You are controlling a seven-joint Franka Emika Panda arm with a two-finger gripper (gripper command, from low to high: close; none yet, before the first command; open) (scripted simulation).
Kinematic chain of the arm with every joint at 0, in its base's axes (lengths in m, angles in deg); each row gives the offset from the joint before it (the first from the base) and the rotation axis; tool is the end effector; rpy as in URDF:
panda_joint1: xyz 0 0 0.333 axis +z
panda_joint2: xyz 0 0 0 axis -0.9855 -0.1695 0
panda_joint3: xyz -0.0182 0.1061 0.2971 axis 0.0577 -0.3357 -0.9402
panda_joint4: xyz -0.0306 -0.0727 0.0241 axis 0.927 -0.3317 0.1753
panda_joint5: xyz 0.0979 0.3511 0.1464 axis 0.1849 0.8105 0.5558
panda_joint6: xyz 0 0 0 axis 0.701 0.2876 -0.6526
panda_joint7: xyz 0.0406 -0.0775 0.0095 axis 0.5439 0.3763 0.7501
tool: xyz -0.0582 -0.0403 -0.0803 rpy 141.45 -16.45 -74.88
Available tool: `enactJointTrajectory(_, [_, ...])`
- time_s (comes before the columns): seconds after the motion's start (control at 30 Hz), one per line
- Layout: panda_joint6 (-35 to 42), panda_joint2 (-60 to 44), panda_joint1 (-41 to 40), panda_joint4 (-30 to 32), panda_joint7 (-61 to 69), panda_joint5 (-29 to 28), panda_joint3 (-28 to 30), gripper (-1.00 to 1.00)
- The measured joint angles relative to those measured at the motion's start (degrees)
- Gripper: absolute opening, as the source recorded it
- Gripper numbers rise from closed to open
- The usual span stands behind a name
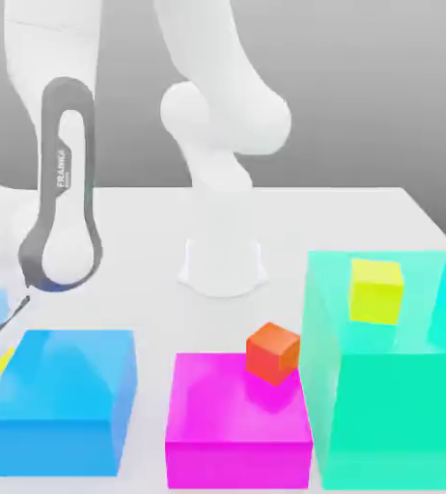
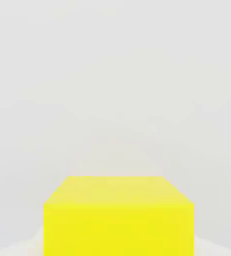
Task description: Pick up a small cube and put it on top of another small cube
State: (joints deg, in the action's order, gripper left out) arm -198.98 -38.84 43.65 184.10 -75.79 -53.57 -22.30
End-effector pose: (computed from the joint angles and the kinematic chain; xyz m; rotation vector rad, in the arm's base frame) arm 0.3050 -0.3298 0.1512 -0.9040 3.0084 -0.0029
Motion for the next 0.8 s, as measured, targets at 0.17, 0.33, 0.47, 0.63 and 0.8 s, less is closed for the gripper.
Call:
enactJointTrajectory(0.17, [7.27, 9.02, 0.78, 0.75, -4.52, -3.2, 3.12, -1.0])
enactJointTrajectory(0.33, [14.23, 19.29, 10.1, 2.75, -11.18, -2.4, -2.05, -1.0])
enactJointTrajectory(0.47, [19.44, 27.41, 17.37, 5.45, -16.57, -2.34, -7.48, -1.0])
enactJointTrajectory(0.63, [25.54, 36.64, 25.63, 8.89, -22.58, -1.51, -16.53, -1.0])
enactJointTrajectory(0.8, [25.01, 38.56, 31.43, 12.62, -26.51, -2.3, -24.16, -1.0])
